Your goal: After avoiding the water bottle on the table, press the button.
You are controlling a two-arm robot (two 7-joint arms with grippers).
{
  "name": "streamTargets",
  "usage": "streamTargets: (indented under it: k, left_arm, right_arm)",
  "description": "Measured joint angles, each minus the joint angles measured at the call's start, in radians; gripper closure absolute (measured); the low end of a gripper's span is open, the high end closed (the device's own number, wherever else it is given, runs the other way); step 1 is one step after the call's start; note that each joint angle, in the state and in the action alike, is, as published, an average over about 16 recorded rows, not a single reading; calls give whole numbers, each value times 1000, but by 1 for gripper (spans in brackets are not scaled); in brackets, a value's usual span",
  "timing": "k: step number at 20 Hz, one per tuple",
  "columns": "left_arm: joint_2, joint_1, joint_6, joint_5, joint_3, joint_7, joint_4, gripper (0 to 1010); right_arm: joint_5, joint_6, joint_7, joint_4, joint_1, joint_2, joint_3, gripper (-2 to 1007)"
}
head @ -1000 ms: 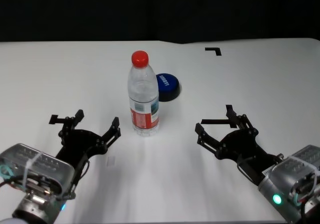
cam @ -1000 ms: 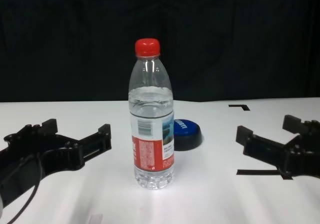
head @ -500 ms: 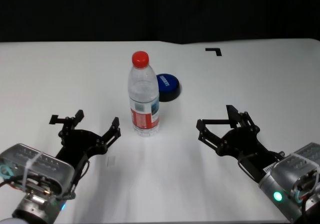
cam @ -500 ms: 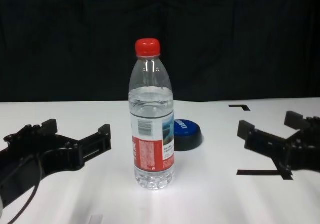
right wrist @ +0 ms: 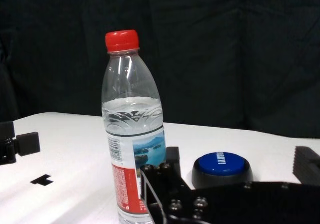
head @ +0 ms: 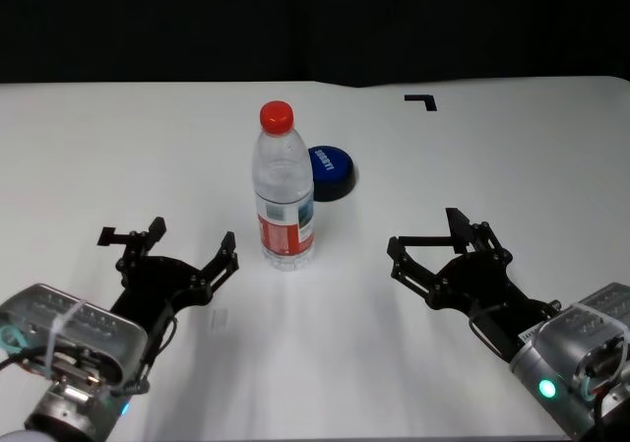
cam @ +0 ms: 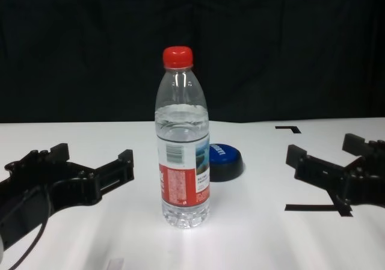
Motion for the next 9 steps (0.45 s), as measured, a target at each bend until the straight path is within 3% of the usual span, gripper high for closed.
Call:
streamTargets:
  k: [9]
  left_arm:
    - [0, 0, 0, 0, 0, 0, 0, 7]
  right_arm:
    - [0, 1, 0, 1, 0, 0, 0, 2]
